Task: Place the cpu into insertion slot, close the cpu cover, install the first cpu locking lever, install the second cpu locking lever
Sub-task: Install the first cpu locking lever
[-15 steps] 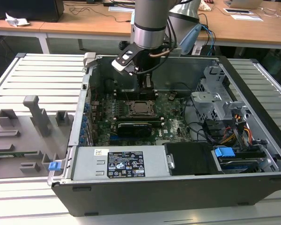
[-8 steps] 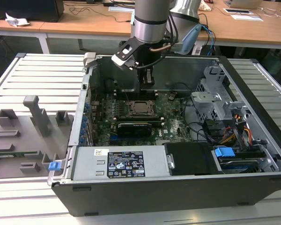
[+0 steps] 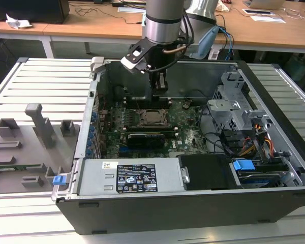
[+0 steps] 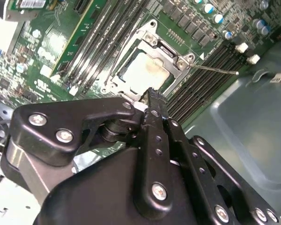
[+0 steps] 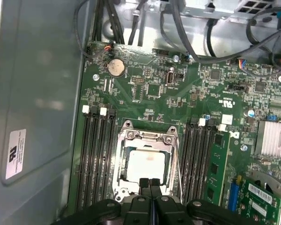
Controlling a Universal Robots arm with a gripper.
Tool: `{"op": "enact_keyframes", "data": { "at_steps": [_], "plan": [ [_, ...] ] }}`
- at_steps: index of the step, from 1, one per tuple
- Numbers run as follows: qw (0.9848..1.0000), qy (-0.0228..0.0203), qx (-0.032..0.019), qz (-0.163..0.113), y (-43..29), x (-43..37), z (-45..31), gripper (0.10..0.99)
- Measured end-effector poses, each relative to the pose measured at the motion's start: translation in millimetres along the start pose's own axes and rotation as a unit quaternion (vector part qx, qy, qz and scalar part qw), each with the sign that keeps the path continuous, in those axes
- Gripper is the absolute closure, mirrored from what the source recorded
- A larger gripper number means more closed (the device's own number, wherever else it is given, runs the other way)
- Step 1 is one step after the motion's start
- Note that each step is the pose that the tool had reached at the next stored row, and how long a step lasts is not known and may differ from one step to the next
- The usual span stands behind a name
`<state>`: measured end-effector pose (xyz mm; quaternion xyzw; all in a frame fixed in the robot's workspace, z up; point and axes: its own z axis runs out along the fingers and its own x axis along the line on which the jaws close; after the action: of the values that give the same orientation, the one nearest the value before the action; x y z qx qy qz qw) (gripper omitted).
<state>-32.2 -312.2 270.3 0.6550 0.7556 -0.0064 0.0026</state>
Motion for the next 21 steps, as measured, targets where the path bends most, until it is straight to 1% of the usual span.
{"op": "enact_keyframes", "data": {
  "at_steps": [1, 3, 5, 7, 8, 9, 10, 16, 18, 21],
  "plan": [
    [0.9997, -0.0001, -0.0003, -0.023, 0.0, 0.0, 0.3, 0.980],
    [0.9985, -0.0003, -0.0007, -0.055, 0.0, 0.0, 0.4, 0.980],
    [0.9972, -0.0004, -0.0009, -0.074, 0.0, 0.0, 0.5, 0.980],
    [0.9964, -0.0005, -0.0011, -0.085, 0.0, 0.0, 0.5, 0.980],
    [0.9954, -0.0005, -0.0012, -0.095, 0.0, 0.0, 0.5, 0.980],
    [0.9937, -0.0006, -0.0014, -0.112, 0.0, 0.0, 0.5, 0.980],
    [0.9929, -0.0006, -0.0015, -0.119, 0.0, 0.0, 0.5, 0.980],
    [0.9897, -0.0008, -0.0018, -0.143, 0.0, 0.0, 0.5, 0.980],
    [0.9879, -0.0009, -0.0020, -0.155, 0.0, 0.0, 0.5, 0.980],
    [0.9862, -0.0010, -0.0021, -0.166, 0.0, 0.0, 0.5, 0.980]
  ]
}}
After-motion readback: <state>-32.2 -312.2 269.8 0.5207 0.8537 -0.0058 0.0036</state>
